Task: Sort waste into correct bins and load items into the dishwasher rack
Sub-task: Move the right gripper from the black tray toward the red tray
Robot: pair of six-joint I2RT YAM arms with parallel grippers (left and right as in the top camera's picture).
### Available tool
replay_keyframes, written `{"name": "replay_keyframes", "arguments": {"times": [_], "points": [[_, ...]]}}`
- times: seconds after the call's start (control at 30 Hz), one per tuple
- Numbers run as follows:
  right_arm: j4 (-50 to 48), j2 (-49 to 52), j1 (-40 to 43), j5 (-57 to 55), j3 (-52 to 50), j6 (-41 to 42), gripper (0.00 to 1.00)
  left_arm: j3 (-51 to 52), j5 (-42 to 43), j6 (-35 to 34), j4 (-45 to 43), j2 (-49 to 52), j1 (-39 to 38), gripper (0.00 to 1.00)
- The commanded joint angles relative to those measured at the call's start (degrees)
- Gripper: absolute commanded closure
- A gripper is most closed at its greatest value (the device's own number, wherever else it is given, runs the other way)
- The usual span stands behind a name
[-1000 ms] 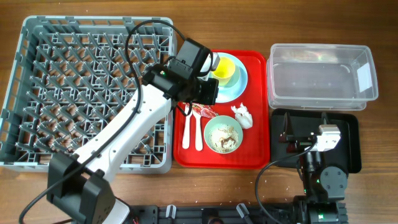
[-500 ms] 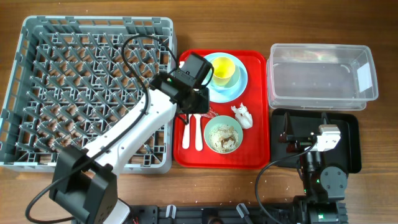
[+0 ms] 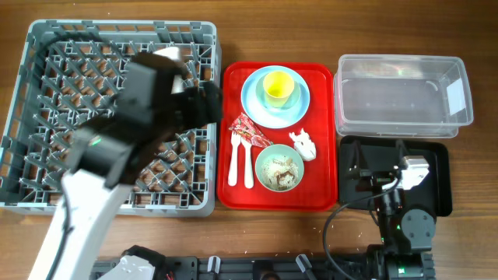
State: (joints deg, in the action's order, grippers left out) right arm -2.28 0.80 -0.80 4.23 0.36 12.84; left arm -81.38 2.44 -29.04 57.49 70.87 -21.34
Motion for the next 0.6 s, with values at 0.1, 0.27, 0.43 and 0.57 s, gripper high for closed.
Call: {"name": "replay_keyframes", "arguments": {"times": [0.1,0.27,0.43,0.57], "points": [[14.86,6.56,0.28,14.4,20.26,9.62,0.0,0.0,-0.61,0.26,1.55,-4.44,6.14,0.0],[53.62,36.94,0.28,24.87,56.13,2.14,0.0,0.0,-0.61,0.26,1.53,-4.35,6.14,0.0],[59.74,57.99,-0.22,38.82,62.16,14.34,0.69,0.0,-0.61,0.26,1.53,-4.35,6.14,0.0],[67.45,65.37,-7.37,15.37,61.27,23.61,0.96,0.0,-0.61,0.26,1.55,-4.35,6.14,0.0]]}}
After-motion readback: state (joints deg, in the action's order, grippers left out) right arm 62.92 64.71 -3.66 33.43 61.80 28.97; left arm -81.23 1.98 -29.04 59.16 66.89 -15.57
